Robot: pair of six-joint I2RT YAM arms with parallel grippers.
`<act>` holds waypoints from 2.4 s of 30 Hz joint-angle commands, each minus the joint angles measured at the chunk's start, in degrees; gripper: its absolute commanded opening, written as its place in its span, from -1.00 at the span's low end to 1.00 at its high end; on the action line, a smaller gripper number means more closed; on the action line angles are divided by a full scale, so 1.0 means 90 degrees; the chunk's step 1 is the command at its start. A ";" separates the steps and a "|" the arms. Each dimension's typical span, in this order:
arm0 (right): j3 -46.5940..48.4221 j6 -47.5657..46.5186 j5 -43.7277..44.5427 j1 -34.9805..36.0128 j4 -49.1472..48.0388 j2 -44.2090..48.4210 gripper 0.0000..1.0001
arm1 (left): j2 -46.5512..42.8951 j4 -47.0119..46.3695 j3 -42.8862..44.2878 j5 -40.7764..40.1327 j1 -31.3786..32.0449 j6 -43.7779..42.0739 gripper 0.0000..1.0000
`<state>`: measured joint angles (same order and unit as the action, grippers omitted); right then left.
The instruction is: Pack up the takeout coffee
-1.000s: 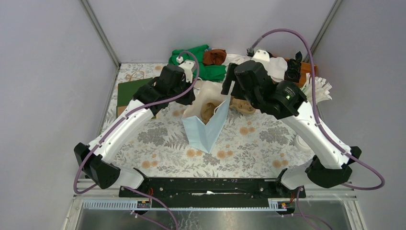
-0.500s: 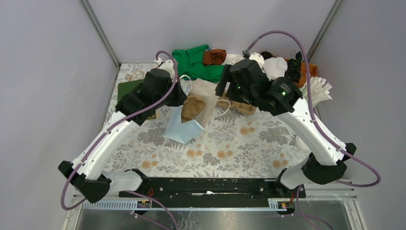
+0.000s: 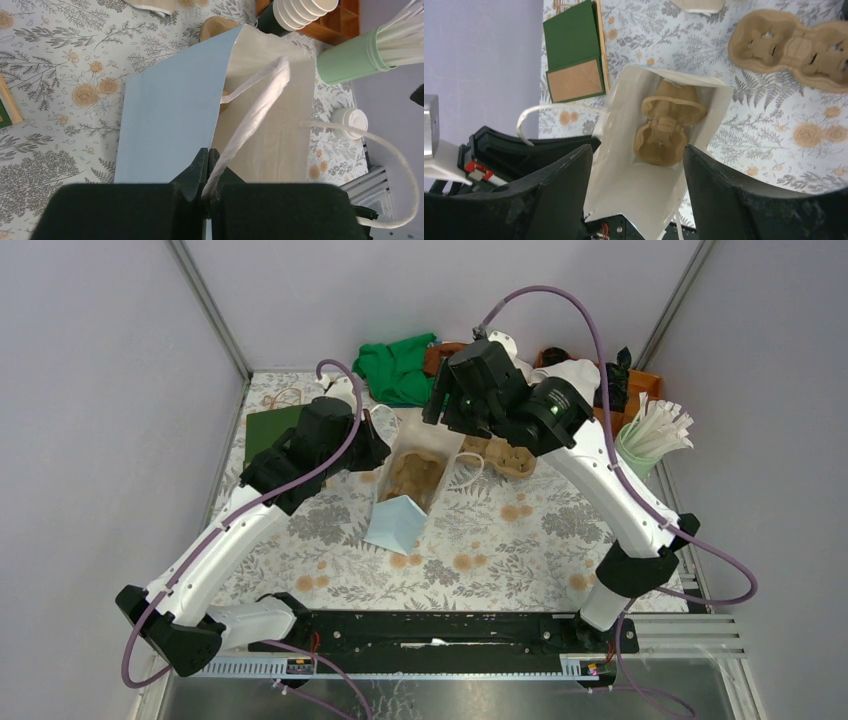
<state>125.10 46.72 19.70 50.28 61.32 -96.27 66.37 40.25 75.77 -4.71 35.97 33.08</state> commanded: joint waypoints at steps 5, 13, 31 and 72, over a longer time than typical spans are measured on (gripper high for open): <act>0.0534 -0.1069 -0.0967 -0.1219 0.0100 -0.0605 0.43 | -0.0066 -0.1048 -0.0083 0.0058 -0.0002 0.0672 -1.00; 0.1617 -0.1403 -0.2440 -0.1806 0.0028 -0.0889 -0.24 | 0.0288 -0.1907 -0.0366 0.1109 -0.0130 0.1914 -1.00; 0.1766 -0.0762 -0.2863 -0.1539 0.0725 -0.2031 -1.00 | 0.0824 -0.2595 -0.0685 0.1311 -0.0606 0.4021 -1.00; -0.1818 -0.2540 -0.1629 -0.0368 -0.1749 -0.0370 -0.90 | 0.0832 -0.0240 0.1583 0.2705 -0.2280 0.1416 0.71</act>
<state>112.42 25.50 5.78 47.09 51.55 -106.04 68.23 41.45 88.79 6.37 20.32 52.62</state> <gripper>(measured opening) 0.066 0.918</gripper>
